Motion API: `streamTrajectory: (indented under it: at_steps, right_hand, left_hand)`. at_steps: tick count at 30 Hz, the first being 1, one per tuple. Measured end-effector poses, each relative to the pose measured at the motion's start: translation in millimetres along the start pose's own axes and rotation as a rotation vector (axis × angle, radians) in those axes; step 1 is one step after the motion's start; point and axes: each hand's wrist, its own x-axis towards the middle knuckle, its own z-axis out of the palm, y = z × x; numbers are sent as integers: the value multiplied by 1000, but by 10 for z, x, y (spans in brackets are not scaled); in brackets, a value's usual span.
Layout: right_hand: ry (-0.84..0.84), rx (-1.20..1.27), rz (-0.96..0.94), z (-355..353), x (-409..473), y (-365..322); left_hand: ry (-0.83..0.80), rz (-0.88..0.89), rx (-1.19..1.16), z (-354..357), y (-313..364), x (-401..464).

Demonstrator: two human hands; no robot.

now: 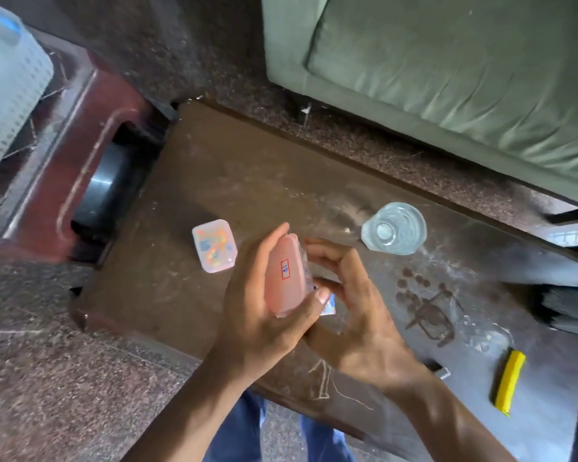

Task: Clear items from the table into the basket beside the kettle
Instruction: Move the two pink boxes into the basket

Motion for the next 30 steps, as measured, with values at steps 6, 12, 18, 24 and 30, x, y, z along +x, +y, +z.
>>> streamTrajectory:
  at_steps: [6, 12, 18, 24, 30]
  right_hand:
    - [16, -382, 141, 324, 446, -14]
    - [-149, -669, 84, 817, 956, 125]
    - [-260, -785, 125, 1382, 1237, 251]
    - [-189, -1026, 185, 1677, 1453, 246]
    - [-151, -1044, 240, 1758, 1711, 154]
  left_hand:
    - [196, -75, 59, -531, -258, 196]
    - [392, -30, 181, -880, -426, 403]
    - [404, -23, 166, -1213, -533, 483]
    - [433, -48, 200, -1510, -565, 492]
    - [483, -62, 145, -1807, -577, 564]
